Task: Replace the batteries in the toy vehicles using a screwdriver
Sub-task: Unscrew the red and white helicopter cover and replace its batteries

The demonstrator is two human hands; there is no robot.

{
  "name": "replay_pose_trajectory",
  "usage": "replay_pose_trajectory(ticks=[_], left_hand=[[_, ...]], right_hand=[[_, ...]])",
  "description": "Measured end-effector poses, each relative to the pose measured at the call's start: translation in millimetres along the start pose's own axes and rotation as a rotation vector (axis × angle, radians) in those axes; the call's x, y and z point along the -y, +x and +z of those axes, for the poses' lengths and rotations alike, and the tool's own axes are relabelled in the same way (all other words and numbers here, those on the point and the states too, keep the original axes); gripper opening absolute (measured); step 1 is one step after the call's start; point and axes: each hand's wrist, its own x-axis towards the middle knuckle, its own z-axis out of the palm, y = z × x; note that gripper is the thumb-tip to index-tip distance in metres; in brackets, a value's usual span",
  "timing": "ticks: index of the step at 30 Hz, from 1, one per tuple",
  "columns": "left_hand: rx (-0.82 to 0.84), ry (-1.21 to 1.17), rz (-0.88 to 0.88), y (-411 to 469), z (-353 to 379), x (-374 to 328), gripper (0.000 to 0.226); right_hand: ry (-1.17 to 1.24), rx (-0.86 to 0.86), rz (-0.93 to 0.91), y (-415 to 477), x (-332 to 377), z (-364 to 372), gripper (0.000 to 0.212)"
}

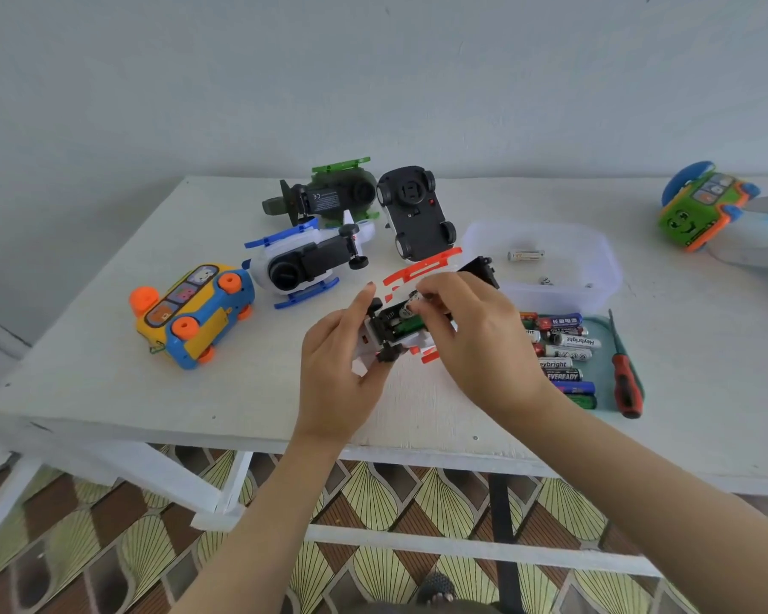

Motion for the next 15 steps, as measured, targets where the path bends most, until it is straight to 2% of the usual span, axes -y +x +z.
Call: replay_pose_trajectory(ticks=[7,12,15], left_hand=[[-0.004,0.000,0.005,0.3,0.3,1.3,0.065],[-0.005,0.002,0.006,0.3,0.5,1.6,0.065],[-0.009,0.002,0.008,0.4,0.7,2.0,0.066]], right_hand=[[0.053,-0.029,0.005,-1.1,1.4,2.5,0.010],[0.202,0.006,0.197,-0.9,4.6,3.1,0.013],[0.235,0.077,0.208,0.6,6.0,2.8,0.017]])
